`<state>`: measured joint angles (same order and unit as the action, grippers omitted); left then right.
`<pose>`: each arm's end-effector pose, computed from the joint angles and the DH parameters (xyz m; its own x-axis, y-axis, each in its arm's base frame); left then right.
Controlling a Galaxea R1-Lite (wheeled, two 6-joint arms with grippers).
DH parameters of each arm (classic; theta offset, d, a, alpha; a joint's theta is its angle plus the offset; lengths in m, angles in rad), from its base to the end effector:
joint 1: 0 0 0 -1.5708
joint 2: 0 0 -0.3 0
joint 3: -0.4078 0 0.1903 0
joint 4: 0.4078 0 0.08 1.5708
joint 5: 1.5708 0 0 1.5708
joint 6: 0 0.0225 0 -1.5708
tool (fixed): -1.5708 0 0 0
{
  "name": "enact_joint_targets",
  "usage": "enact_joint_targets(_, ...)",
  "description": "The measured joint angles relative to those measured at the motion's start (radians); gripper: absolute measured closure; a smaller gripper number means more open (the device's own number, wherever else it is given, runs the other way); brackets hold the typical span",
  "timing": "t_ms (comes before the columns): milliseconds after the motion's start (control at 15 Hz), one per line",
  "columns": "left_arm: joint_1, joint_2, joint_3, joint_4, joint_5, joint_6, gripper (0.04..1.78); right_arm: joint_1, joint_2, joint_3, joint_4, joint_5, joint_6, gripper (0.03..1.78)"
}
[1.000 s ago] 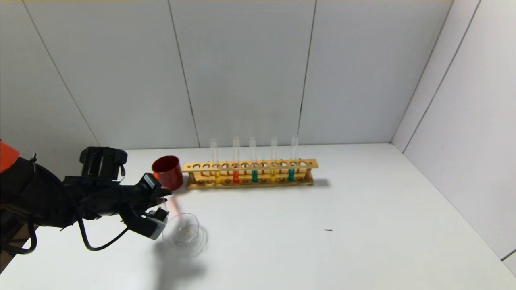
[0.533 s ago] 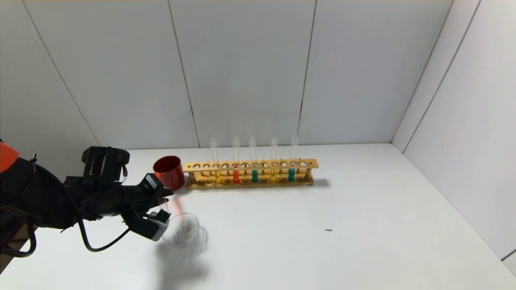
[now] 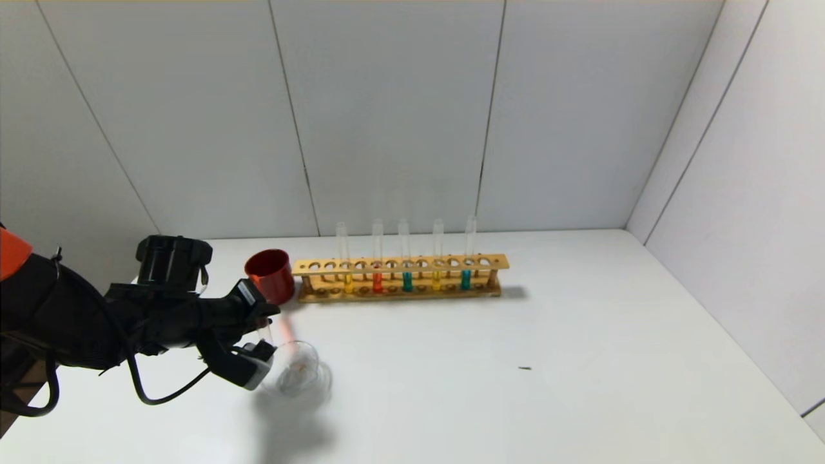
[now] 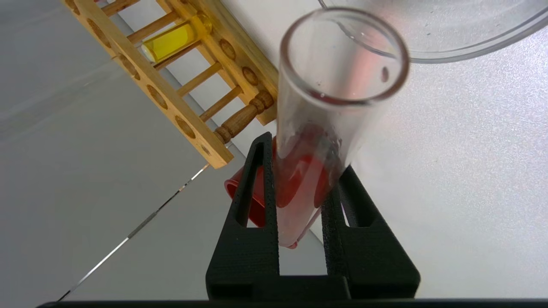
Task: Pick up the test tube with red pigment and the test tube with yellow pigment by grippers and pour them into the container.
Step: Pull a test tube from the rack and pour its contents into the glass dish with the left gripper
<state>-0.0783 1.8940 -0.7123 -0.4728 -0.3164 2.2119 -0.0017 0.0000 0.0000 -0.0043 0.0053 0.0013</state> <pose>0.3068 -0.0311 0.0855 0.6948 -0.3666 -0.6187 0.3349 -0.5964 0.7295 -0.0228 0.0002 0.0759 1.0000 0.0036 0.0043 -0.0036 1.0000 0.0013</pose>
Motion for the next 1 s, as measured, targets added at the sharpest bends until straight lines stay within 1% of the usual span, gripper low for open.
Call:
enact_joint_targets(533,-0.014,-0.013,0.025,-0.015,0.008,0.054,1.49,0.0,0.0,0.0,0.0,0.0,0.0,0.06)
enact_joint_targets(800,-0.031,-0.016,0.027,-0.017,0.034,0.055,1.49,0.0,0.0,0.0,0.0,0.0,0.0,0.06)
enact_joint_targets(1000,-0.037,-0.021,0.031,-0.055,0.056,0.09,1.49,0.0,0.0,0.0,0.0,0.0,0.0,0.06)
